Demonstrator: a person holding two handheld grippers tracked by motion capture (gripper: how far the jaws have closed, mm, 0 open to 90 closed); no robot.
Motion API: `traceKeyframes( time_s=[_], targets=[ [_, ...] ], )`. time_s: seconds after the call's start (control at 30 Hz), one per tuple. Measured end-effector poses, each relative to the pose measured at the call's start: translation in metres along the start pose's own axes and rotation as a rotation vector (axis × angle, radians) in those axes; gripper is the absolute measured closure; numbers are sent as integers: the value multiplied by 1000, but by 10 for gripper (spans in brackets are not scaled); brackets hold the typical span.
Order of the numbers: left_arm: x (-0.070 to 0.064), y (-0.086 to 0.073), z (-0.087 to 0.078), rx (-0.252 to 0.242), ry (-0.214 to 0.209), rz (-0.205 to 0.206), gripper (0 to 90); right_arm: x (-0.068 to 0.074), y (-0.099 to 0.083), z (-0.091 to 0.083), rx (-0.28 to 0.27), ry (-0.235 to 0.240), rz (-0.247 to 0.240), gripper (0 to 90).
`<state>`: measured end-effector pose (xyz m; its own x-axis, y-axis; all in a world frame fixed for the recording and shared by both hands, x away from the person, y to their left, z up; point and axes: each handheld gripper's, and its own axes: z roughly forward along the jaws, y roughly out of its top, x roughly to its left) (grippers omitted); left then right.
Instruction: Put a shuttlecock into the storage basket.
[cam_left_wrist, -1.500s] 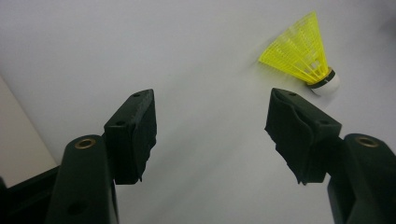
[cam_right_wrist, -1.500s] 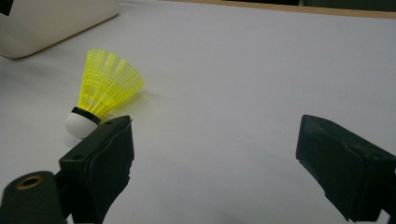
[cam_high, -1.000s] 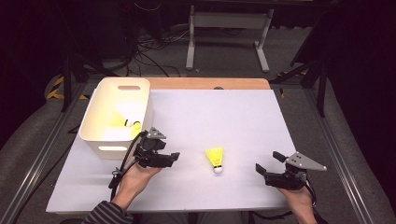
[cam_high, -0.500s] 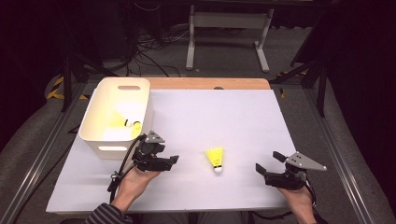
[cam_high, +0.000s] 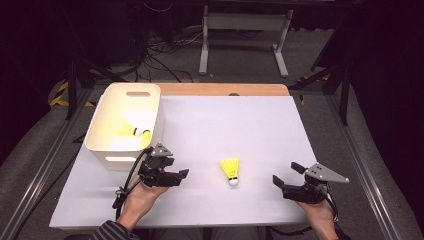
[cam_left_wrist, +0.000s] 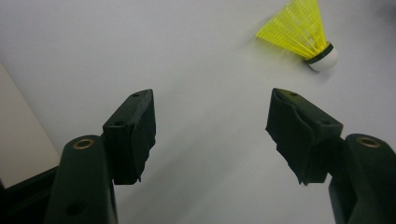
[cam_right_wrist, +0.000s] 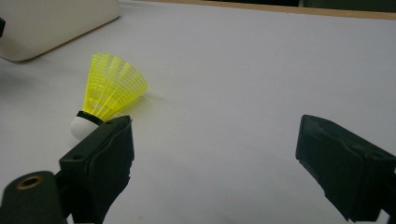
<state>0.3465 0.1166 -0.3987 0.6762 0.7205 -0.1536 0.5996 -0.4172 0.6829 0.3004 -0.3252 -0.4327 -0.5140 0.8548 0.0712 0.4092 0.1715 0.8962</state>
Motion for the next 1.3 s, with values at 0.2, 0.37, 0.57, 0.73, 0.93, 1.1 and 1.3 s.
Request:
traceKeyframes(
  time_s=[0.2, 0.37, 0.57, 0.73, 0.93, 1.1, 1.3],
  targets=[
    [0, -2, -2, -6, 0, -13, 338, 5, 3, 0, -3, 5, -6, 117],
    [1, -3, -2, -5, -3, -10, 337, 12, 8, 1, -10, 18, -9, 117],
    [1, -3, -2, -8, -1, -3, 336, 27, 13, 8, 11, 38, -37, 128],
    [1, -5, -4, -9, -8, -10, 335, 39, 17, 13, 23, 64, -48, 136],
    [3, -7, -6, -15, -4, -9, 335, 55, 21, 25, 39, 101, -58, 147],
    [4, -7, -6, -17, -8, -16, 334, 69, 25, 35, 73, 122, -66, 171],
    [5, -7, -6, -22, -5, -16, 334, 80, 28, 46, 144, 131, -67, 214]
  ],
)
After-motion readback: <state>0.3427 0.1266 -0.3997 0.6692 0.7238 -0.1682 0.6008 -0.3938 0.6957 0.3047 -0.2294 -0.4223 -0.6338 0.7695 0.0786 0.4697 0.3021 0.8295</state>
